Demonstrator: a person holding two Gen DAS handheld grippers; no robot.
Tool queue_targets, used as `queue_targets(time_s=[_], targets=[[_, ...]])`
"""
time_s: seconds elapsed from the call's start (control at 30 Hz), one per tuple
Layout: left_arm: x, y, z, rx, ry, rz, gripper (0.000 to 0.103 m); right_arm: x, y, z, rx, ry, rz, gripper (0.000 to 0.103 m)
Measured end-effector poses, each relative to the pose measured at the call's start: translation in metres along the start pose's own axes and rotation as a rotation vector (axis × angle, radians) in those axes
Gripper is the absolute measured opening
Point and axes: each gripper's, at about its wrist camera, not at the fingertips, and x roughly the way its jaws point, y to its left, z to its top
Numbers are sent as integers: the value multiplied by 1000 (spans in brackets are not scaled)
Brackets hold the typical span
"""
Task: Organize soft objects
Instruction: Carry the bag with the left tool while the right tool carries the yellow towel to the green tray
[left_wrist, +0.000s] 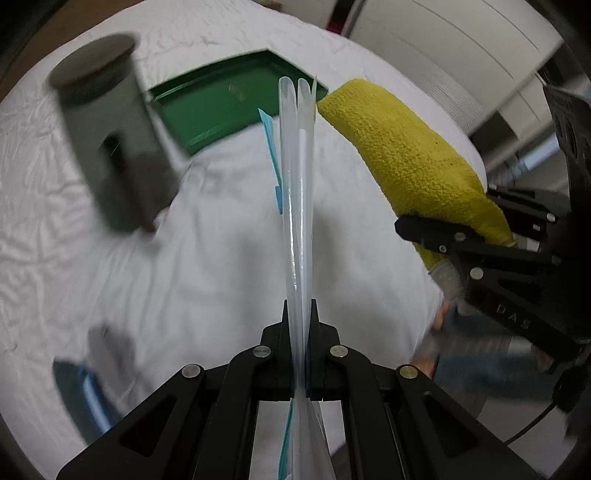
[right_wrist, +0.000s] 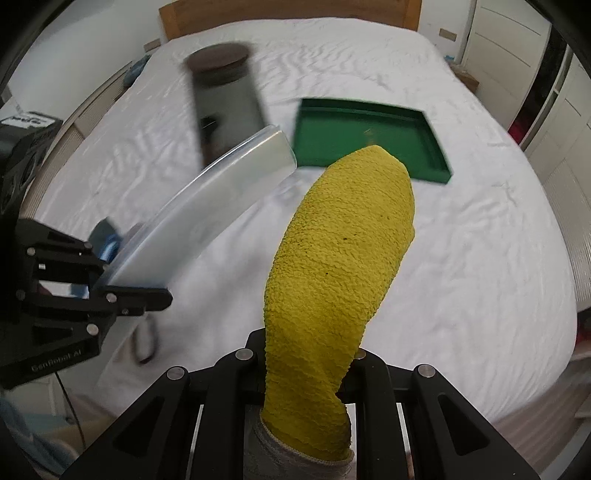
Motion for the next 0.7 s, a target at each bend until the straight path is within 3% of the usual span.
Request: queue_targets(time_s=[0.13, 0.3, 0.47, 0.7], targets=[[33, 0, 70, -96, -84, 44, 2, 15, -63, 44, -25, -74, -3, 16], [65, 21, 140, -249, -169, 106, 2, 44, -108, 113, -76, -173, -2, 16], [99, 57, 196, -377, -233, 192, 2, 76, -126, 165, -133, -240, 15, 16], [143, 115, 241, -516, -256, 294, 2, 155, -129, 209, -199, -227, 17, 16]])
